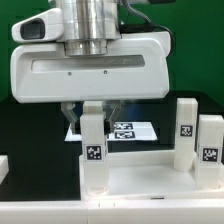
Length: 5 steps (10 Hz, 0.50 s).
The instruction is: Assemble desk
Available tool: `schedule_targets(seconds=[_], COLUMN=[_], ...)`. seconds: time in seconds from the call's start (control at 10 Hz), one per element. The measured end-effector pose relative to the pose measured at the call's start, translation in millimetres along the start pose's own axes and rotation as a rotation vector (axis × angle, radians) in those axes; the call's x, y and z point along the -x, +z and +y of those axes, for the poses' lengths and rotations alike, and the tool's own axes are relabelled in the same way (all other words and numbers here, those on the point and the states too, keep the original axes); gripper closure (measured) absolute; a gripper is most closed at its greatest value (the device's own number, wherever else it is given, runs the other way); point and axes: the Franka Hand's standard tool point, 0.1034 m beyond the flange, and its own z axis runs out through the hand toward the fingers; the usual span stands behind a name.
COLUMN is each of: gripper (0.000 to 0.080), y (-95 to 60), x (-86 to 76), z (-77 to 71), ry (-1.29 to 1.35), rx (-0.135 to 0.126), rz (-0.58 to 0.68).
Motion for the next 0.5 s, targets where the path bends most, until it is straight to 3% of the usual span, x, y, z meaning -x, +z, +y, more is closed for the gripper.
schedule_targets(seconds=[0.2,0.5], gripper=[0.0514,0.0514], y=[0.1,1.3], x=[0.0,2.2], z=[0.1,-3.8], ry=[0.098,0.653], rx=[0.0,0.002], rz=[0.0,-0.008])
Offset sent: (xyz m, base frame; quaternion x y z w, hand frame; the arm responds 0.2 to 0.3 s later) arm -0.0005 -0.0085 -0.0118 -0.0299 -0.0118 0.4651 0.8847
